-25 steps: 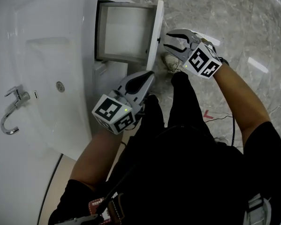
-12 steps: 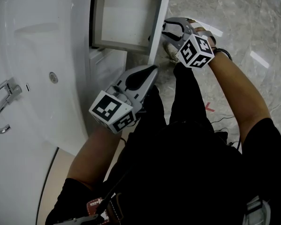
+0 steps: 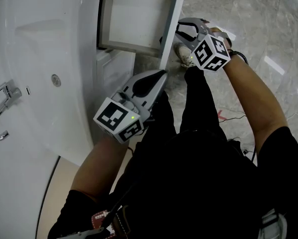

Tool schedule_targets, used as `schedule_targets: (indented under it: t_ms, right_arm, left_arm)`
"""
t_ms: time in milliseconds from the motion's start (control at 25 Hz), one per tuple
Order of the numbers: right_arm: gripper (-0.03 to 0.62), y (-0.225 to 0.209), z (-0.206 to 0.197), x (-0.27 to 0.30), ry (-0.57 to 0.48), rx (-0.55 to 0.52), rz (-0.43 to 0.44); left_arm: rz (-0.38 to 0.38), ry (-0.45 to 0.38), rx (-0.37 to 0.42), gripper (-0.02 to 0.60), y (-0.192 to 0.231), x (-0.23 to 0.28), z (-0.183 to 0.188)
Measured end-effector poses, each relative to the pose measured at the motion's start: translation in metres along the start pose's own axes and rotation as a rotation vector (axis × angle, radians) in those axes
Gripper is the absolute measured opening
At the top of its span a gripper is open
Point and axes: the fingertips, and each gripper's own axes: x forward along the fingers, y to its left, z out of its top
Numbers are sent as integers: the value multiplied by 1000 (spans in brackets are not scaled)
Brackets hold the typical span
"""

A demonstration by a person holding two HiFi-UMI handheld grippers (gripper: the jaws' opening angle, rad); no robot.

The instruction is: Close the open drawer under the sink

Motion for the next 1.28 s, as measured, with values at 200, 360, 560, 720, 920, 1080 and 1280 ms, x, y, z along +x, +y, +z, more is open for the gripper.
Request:
schedule_targets:
  t_ms: [200, 360, 560, 720, 920, 1080, 1280]
  right_arm:
    - [124, 0, 1, 0, 0, 5, -8]
    - [124, 0, 3, 1, 0, 2, -12]
    - [124, 0, 3, 1, -2, 7, -15]
    - [124, -1, 6, 5, -3, 8, -17]
    - [124, -2, 12, 9, -4, 7, -17]
    - [124, -3, 18, 17, -6, 7, -18]
    - [124, -2, 24, 23, -7, 8, -19]
  left_arm:
    - [-1, -8, -2, 0, -1, -3, -2]
    - [4, -17, -10, 0, -1, -6, -3]
    - [12, -28, -12, 0, -1, -7, -4]
    - [23, -39, -18, 0, 3, -12, -3]
    - [32, -51, -21, 0, 7, -19, -3]
    - [37, -60, -33, 0, 14, -26, -3]
    - [36, -64, -34, 0, 15, -30, -5]
